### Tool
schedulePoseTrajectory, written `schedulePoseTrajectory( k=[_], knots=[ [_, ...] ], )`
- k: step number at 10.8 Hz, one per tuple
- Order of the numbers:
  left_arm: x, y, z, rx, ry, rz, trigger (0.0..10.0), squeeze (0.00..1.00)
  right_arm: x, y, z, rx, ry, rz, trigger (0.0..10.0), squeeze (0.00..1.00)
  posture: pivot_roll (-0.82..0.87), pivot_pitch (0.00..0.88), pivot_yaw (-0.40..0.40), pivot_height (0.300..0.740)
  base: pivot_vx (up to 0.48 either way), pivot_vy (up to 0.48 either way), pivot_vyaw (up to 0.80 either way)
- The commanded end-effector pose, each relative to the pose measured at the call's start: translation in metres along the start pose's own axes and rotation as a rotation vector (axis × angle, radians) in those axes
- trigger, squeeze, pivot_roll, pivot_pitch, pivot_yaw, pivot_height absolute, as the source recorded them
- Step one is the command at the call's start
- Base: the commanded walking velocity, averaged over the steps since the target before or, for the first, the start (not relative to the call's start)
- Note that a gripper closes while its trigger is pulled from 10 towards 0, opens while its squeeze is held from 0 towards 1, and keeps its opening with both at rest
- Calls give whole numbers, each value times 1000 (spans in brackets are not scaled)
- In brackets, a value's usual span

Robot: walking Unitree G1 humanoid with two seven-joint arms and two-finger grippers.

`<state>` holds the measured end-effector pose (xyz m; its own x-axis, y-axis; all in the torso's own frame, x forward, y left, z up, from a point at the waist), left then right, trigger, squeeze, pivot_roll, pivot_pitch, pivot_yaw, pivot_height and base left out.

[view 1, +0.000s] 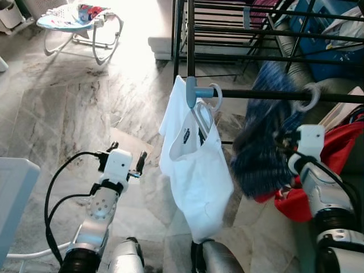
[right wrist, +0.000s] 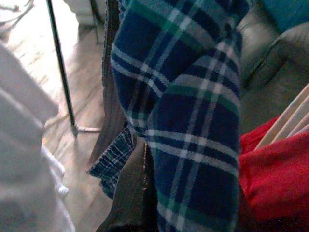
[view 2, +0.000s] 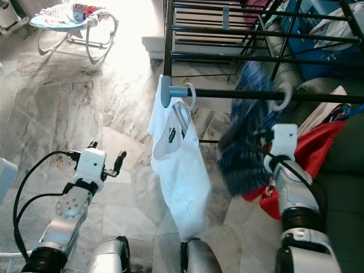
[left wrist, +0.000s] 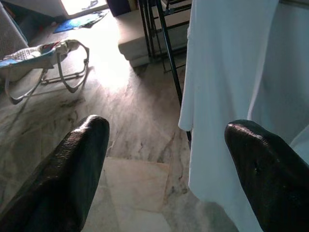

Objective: Hang hanger

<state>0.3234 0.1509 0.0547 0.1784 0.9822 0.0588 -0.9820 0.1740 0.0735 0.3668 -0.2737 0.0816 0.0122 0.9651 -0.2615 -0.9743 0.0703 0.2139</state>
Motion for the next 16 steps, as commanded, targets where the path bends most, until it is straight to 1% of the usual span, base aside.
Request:
schedulePoseTrajectory(
  k=[1,2,3,4,5,6,7,8,9,10,11,12,13,16],
  knots=[
    [3,0,-3,14,7,18,10000,0,4,7,12,-97,1,-52,0,0,-67,203,-41,740,0,0,0],
    [6,0,-2,8,9,27,10000,0,12,15,18,-162,10,-78,0,0,-70,215,-36,740,0,0,0],
    [8,3,-1,4,15,36,10000,0,8,32,20,-217,91,-179,0,0,-72,229,-42,740,0,0,0],
    [9,6,-3,7,18,41,10000,0,5,53,5,-208,153,-259,0,0,-69,229,-47,740,0,0,0],
    [8,8,1,-22,36,48,10000,0,16,73,-16,-170,145,-237,0,0,-69,229,-50,740,0,0,0],
    [8,9,2,-27,37,52,10000,0,21,84,-26,-142,155,-229,0,0,-68,228,-53,740,0,0,0],
    [9,9,1,-27,33,58,10000,0,24,96,-42,-88,155,-234,0,0,-70,221,-52,740,0,0,0],
    [10,7,2,-28,21,71,10000,0,28,110,-60,-23,111,-247,0,0,-69,217,-49,740,0,0,0],
    [11,6,1,-27,14,78,10000,0,32,109,-68,17,70,-242,0,0,-68,210,-40,740,0,0,0],
    [13,6,1,-24,12,79,10000,0,39,106,-72,48,19,-216,3412,0,-63,206,-38,740,0,0,0],
    [14,5,1,-18,16,81,10000,0,43,99,-74,77,-12,-201,10000,0,-55,198,-41,740,0,0,0],
    [14,5,1,-18,18,84,10000,0,42,95,-76,93,-37,-208,10000,0,-45,193,-43,740,0,0,0],
    [14,6,1,-20,19,90,10000,0,42,89,-72,88,-61,-207,10000,0,-39,190,-43,740,0,0,0],
    [13,6,0,-18,14,84,10000,0,40,81,-64,79,-79,-211,10000,0,-34,183,-42,740,0,0,0]
  ],
)
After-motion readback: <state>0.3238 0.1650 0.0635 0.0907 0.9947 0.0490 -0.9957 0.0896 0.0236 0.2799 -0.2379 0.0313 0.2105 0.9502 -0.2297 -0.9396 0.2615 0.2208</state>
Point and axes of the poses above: a point about 5 cm out from each wrist's last joint towards the gripper, its own y axis pointing back from the gripper into the wrist, its own z axis along the axis of the wrist's last joint, x = y × z, the point moved 5 cm from there along -y, pointing out of the wrist towards the gripper, and after that the axes turned 13 degrees about y, right-handed, at the moved point
